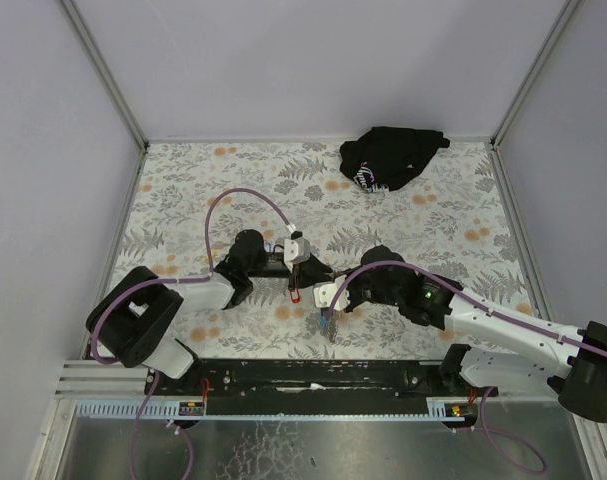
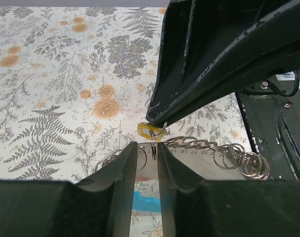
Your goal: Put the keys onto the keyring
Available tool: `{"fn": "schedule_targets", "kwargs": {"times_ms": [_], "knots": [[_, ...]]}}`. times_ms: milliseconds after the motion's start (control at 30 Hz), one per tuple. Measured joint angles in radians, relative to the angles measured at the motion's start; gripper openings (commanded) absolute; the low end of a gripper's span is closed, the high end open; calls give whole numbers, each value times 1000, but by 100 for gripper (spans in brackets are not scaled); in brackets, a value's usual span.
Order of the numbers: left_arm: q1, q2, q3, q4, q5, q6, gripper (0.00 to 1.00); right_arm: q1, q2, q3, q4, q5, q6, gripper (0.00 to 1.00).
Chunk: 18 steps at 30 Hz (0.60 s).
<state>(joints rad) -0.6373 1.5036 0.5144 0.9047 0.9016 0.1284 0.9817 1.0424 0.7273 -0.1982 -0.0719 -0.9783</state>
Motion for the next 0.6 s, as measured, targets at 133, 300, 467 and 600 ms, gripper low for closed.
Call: {"fn": "schedule_targets", "kwargs": {"times_ms": [133,300,467,600], "knots": [[-7,0,8,-1,1,0,21,0,0,3,0,-1,0,0],[-12,0,12,-1,0,0,13,0,0,5,-1,-1,0,0],[-15,-1,12,-2,-1,0,0,0,0,5,-3,0,0,0],[-17,-3,12,1,-14,1,0,0,-18,4,-14,3,2,0]]}}
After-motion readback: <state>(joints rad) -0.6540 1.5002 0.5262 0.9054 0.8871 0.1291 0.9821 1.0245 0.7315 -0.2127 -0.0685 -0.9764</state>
